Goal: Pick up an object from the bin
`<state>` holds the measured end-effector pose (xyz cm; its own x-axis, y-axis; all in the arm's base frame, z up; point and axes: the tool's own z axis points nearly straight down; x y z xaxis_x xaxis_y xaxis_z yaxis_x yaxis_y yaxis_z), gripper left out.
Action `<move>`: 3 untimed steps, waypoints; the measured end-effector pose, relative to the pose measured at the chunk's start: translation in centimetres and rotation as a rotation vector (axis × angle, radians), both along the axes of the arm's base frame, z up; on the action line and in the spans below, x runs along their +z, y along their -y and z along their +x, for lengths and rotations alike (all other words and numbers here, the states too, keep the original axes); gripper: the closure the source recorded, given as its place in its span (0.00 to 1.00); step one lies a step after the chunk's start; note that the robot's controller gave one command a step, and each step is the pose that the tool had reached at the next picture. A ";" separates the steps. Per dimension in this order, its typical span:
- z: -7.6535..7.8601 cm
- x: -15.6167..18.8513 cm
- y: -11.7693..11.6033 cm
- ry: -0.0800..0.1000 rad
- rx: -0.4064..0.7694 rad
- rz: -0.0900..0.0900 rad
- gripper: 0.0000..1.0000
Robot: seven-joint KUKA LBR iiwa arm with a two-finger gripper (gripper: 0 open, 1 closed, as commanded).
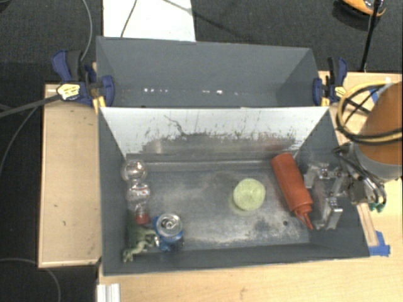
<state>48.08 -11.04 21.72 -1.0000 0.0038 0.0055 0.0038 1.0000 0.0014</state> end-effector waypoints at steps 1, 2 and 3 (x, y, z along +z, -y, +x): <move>0.2 0.4 0.0 0.008 0.004 -0.002 0.00; 2.3 -4.8 -2.4 0.013 0.003 -0.003 0.00; 3.5 -10.6 -3.6 0.014 -0.002 -0.002 0.00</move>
Offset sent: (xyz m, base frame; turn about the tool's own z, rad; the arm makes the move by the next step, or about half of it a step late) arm 0.0373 0.0458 -0.0975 -0.0067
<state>51.62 -7.48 11.17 -1.0000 0.0054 -0.0084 0.0054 1.0000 -0.0004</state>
